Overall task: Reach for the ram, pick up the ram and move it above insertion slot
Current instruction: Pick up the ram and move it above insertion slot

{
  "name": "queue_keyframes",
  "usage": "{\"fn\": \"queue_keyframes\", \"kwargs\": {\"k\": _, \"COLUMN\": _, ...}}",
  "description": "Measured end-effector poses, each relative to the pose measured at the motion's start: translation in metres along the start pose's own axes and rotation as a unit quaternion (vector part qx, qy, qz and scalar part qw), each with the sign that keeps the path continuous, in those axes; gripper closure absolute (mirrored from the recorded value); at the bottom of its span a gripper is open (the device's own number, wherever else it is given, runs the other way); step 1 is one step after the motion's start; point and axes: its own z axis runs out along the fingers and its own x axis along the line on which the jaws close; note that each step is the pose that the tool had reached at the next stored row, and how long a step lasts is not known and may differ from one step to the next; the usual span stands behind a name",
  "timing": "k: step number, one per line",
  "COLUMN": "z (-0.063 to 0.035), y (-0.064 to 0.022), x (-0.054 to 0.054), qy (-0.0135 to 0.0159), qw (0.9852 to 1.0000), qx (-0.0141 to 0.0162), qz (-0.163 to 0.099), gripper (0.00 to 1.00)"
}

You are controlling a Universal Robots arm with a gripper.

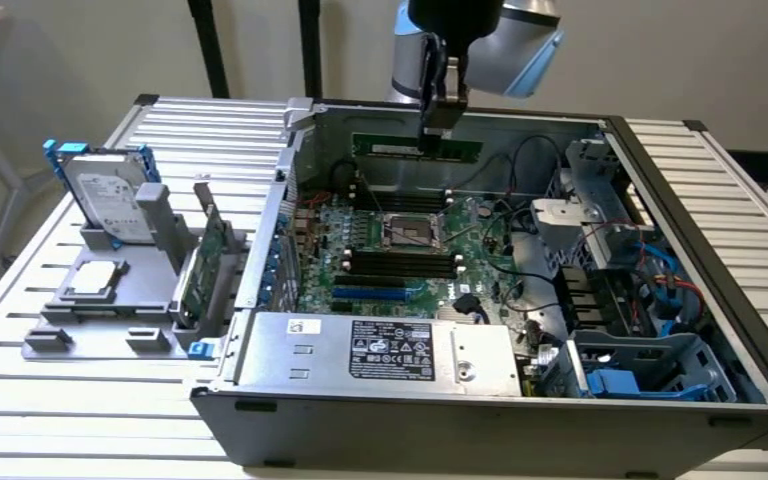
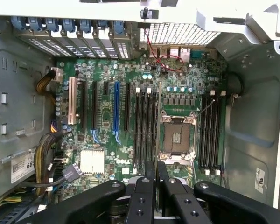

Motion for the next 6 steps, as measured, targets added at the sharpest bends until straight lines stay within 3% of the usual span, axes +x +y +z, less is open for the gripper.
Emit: {"fn": "queue_keyframes", "kwargs": {"k": 6, "z": 0.0000, "y": 0.0000, "x": 0.0000, "qy": 0.0000, "qw": 1.0000, "qx": 0.0000, "qz": 0.000, "gripper": 0.87}}
